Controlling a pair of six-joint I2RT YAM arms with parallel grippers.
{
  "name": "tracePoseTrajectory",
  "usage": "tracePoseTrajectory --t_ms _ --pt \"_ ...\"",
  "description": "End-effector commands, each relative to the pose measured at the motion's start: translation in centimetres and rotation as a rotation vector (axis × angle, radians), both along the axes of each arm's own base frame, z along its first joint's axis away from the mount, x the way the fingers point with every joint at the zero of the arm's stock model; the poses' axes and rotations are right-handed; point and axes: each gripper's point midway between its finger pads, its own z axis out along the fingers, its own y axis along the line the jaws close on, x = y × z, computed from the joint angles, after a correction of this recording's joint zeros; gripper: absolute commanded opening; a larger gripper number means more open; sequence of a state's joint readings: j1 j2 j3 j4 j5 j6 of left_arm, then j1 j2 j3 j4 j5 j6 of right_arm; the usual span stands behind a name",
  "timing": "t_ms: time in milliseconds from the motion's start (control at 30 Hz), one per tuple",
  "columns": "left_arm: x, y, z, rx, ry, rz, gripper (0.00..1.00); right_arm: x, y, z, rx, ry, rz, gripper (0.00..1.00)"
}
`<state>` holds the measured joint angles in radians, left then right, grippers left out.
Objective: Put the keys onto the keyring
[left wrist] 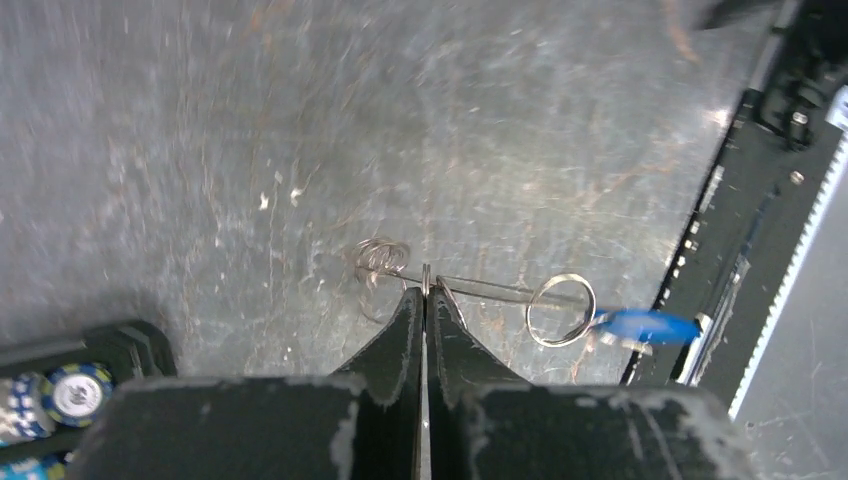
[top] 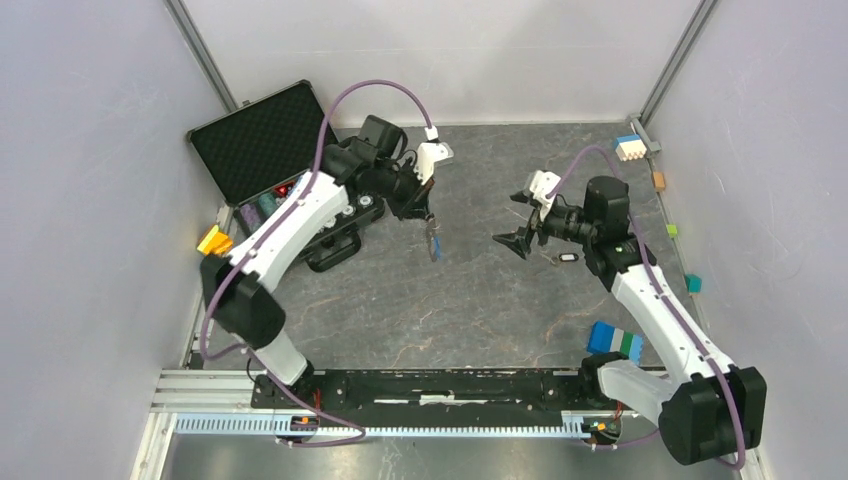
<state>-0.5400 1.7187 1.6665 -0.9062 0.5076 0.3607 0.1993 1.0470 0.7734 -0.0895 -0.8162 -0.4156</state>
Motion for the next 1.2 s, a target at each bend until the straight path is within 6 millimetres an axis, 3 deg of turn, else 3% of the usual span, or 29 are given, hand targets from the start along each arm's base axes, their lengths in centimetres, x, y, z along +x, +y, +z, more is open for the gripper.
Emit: tracePoseTrajectory --t_ms 0,133,267,400,533,800,967,1167 --pt "-3.5 -0.7 3.3 -0.104 -0.128 -0.22 0.02 -1.2 3.1 5.0 0.089 -0.056 0.158 0.98" --pt "-5.9 -0.6 4.7 -0.147 -0.186 -0.309 0.02 -2.5 5.1 7.4 0.137 -0.067 0.258 0.88" --pt "-7.8 -1.0 4.8 -0.191 -0.198 -0.351 0.02 -3.4 6.6 7.6 0.165 -0.052 0.301 0.81" --pt "-8.5 -1.7 3.9 -0.245 -0.227 -0.357 0.02 -4.1 7.8 6.5 0.183 -0.011 0.334 0.76" --pt "-9.0 -2.3 3.2 -0.322 -0.264 -0.369 0.02 -4.7 8.8 5.0 0.195 0.035 0.365 0.63" --pt "-9.9 -2.9 2.5 -0.414 -0.318 -0.408 0.02 -7.9 10.3 0.9 0.168 0.096 0.485 0.52" --pt "-10.5 -3.0 2.1 -0.427 -0.341 -0.461 0.02 -7.5 11.0 -0.2 0.124 0.09 0.472 0.42" --pt "-11.2 -2.6 0.9 -0.411 -0.384 -0.517 0.02 -7.4 11.5 -0.4 0.114 0.088 0.48 0.39"
